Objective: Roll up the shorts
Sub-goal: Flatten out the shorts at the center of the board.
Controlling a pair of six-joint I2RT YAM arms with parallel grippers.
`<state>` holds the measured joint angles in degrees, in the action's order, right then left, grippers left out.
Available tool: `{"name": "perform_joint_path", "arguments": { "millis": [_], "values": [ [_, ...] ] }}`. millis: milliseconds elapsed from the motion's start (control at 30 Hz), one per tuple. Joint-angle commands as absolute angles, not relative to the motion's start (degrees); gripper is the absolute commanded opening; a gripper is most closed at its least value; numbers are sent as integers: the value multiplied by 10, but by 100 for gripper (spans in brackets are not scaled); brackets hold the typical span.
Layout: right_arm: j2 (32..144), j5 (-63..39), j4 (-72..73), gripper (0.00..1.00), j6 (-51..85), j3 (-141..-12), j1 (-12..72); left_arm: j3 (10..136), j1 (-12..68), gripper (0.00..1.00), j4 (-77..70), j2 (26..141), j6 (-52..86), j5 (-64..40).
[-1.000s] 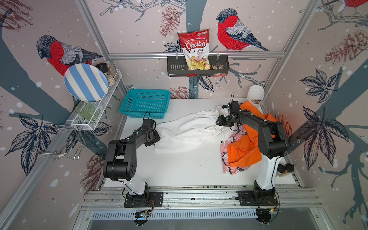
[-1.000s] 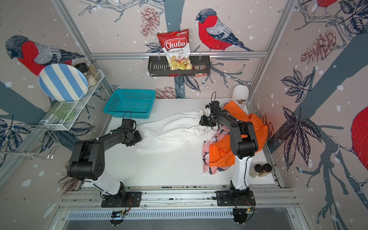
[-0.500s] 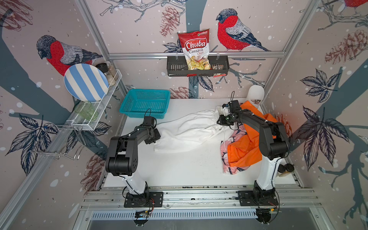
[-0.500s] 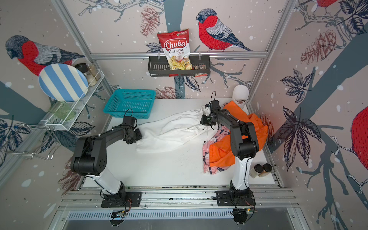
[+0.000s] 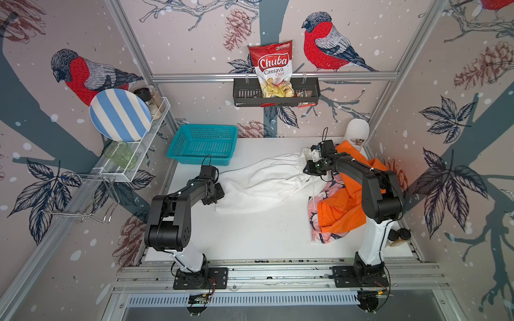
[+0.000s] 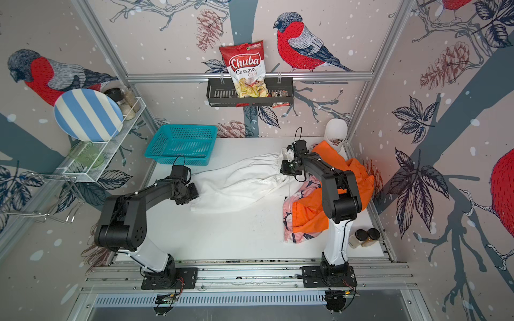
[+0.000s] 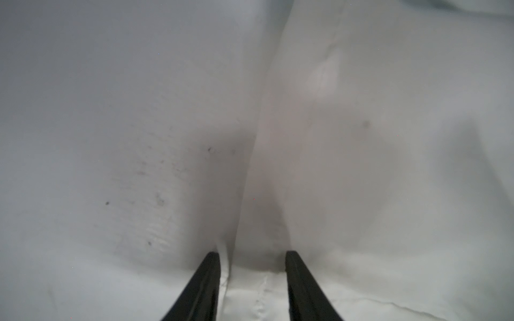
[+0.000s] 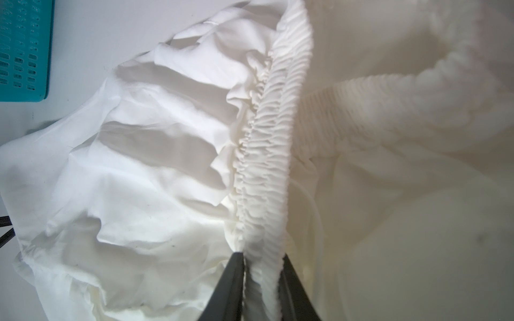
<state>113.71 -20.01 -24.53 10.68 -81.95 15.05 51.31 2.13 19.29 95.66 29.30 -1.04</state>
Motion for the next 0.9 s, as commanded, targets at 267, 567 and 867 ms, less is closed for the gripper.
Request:
{"name": "perform_joint_path", "arguments": {
  "millis": [267, 567, 867],
  "values": [
    [1097, -203, -258, 0, 127, -848, 153, 568, 22, 0, 232, 931, 279, -5],
    [1103, -202, -306, 0, 184, -1106, 106, 885, 17, 0, 303, 892, 272, 6],
    [1141, -270, -169, 0, 335, -1386, 14, 1388, 11, 0, 358, 1000, 287, 12]
  ]
}}
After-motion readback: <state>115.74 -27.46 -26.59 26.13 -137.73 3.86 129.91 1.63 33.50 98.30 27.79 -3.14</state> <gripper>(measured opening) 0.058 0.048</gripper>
